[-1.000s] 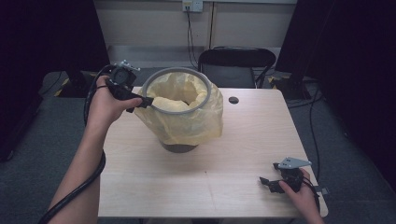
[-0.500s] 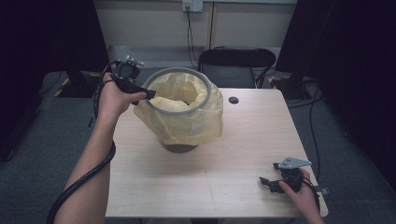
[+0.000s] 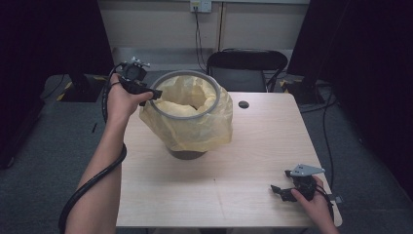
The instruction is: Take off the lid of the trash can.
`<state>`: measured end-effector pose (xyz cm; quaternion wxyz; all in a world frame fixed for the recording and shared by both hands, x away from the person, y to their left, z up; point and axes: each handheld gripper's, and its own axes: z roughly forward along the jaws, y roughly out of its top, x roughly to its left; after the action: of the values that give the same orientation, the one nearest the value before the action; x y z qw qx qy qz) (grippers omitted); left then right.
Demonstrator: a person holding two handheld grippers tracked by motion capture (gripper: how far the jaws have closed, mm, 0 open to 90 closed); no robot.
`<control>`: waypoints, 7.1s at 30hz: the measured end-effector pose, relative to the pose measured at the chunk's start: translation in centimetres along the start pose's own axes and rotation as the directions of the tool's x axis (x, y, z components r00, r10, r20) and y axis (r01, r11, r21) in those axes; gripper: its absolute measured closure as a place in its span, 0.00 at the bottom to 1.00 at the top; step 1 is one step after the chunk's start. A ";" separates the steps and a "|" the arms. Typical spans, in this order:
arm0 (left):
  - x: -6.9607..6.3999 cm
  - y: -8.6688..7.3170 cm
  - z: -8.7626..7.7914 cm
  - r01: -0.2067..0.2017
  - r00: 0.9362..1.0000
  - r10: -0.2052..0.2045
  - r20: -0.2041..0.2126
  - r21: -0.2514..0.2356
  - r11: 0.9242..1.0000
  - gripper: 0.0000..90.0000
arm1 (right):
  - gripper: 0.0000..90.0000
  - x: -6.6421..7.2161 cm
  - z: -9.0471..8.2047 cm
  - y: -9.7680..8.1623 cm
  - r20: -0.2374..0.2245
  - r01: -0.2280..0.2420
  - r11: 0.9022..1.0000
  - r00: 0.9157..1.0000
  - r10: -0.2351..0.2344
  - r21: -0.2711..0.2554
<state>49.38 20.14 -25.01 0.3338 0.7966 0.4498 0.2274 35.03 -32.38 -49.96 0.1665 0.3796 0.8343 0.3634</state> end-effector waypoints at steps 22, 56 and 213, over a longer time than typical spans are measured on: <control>0.2 0.4 1.0 0.195 0.980 -0.195 -0.043 -0.001 0.981 0.75 | 0.14 0.0 0.0 0.0 -0.003 0.003 1.000 1.000 -0.003 0.000; -0.4 1.5 0.4 0.279 0.957 -0.274 -0.091 0.037 0.960 0.88 | 0.14 0.0 0.0 0.0 -0.004 0.003 1.000 1.000 -0.003 0.001; 1.2 -11.7 -11.5 0.441 0.835 -0.425 0.349 0.039 0.897 0.93 | 0.14 0.1 0.0 0.0 0.003 -0.001 1.000 1.000 0.001 0.002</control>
<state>35.79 29.26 -25.80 0.4679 0.6943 0.5468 0.0106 34.94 -32.37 -49.96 0.1671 0.3809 0.8342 0.3620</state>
